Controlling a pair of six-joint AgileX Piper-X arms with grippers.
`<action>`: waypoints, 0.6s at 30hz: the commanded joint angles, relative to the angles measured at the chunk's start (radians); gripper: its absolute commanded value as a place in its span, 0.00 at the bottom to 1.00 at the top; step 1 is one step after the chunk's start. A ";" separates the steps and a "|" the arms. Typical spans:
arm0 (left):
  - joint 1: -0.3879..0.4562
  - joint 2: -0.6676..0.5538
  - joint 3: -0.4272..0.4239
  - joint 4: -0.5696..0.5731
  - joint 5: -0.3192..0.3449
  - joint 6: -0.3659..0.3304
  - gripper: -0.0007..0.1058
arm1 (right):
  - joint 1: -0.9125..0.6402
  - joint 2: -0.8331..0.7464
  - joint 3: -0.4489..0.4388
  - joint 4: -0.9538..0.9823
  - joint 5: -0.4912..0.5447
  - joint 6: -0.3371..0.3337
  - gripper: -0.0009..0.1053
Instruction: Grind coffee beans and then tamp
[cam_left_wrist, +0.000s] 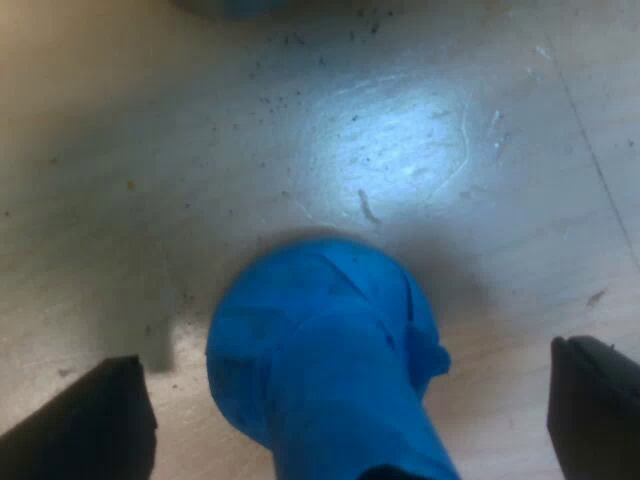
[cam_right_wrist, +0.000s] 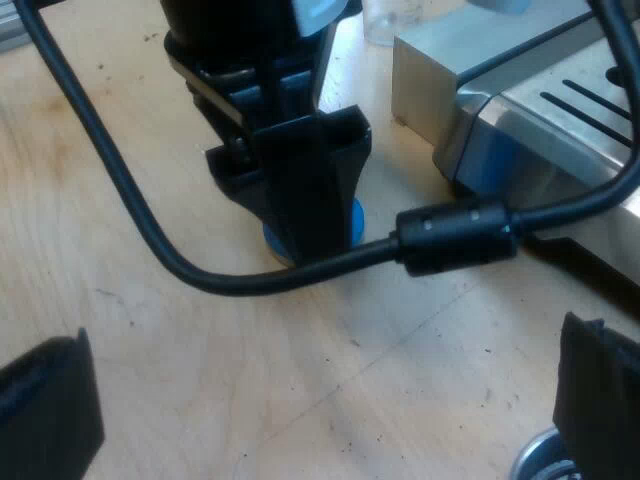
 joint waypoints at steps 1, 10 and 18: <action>0.000 -0.005 0.000 -0.002 -0.009 0.004 0.64 | -0.002 0.000 -0.003 -0.014 -0.001 -0.012 0.88; 0.000 -0.013 -0.002 0.007 -0.009 0.010 0.01 | -0.002 0.000 -0.003 -0.014 -0.001 -0.012 0.88; 0.000 -0.120 -0.002 0.022 -0.006 0.013 0.01 | -0.002 -0.034 -0.003 0.034 0.002 -0.012 0.88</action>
